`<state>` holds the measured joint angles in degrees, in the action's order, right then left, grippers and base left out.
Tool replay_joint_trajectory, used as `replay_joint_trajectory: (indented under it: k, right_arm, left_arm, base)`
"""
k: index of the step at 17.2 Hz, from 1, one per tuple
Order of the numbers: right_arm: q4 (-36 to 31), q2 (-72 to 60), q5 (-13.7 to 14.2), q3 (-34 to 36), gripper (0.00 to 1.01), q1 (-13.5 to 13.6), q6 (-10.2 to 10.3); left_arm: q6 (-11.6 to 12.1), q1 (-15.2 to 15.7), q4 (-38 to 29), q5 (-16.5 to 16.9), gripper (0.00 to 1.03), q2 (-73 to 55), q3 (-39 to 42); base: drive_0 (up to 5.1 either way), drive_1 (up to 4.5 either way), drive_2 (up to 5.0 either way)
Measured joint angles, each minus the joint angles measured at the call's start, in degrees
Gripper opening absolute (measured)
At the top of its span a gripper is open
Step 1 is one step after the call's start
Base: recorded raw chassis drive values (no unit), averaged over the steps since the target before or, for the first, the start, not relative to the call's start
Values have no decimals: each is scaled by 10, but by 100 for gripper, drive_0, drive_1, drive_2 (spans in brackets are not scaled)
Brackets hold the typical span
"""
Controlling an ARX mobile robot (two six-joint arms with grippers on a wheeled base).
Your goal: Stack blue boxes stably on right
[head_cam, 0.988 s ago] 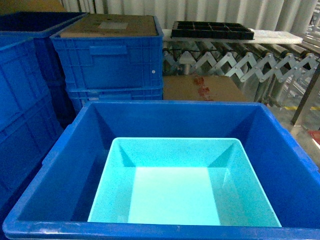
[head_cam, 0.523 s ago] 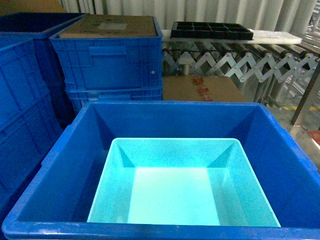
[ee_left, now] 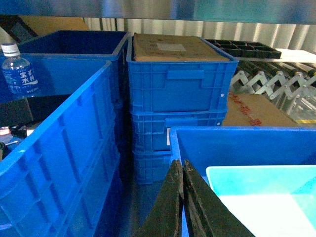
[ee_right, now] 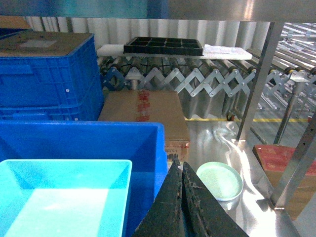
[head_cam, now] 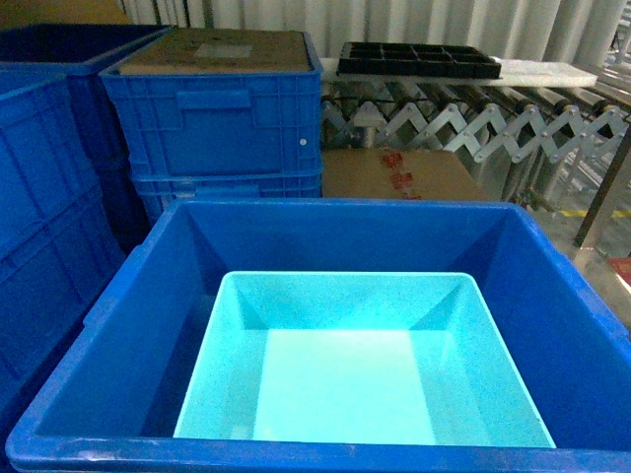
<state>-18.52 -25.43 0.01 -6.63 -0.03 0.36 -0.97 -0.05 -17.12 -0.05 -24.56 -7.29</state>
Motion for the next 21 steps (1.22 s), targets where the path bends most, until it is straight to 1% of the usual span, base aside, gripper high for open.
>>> replay_joint_trajectory:
  k: [3,14,17,18,19,21]
  right_arm:
    - [12,33,0,18,2,0,0]
    - [37,73,0,36,2,0,0]
    - [61,107,0,45,2,0,0]
    - [48,118,0,59,2,0,0]
    - [60,128,0,59,2,0,0]
    - [79,151,0,59,2,0,0]
  left_arm:
    - [0,0,12,0,2,31,19]
    - [0,0,33,0,2,70,39]
    - [0,0,53,0,2,102,48]
    - [0,0,59,0,2,113,51]
    - [0,0,56,2,2,127,64]
    - [0,0,71,0,2,146,64]
  base:
    - [0,0,0]
    - [0,0,0]
    - [0,0,0]
    - [0,0,0]
    - [0,0,0]
    - [0,0,0]
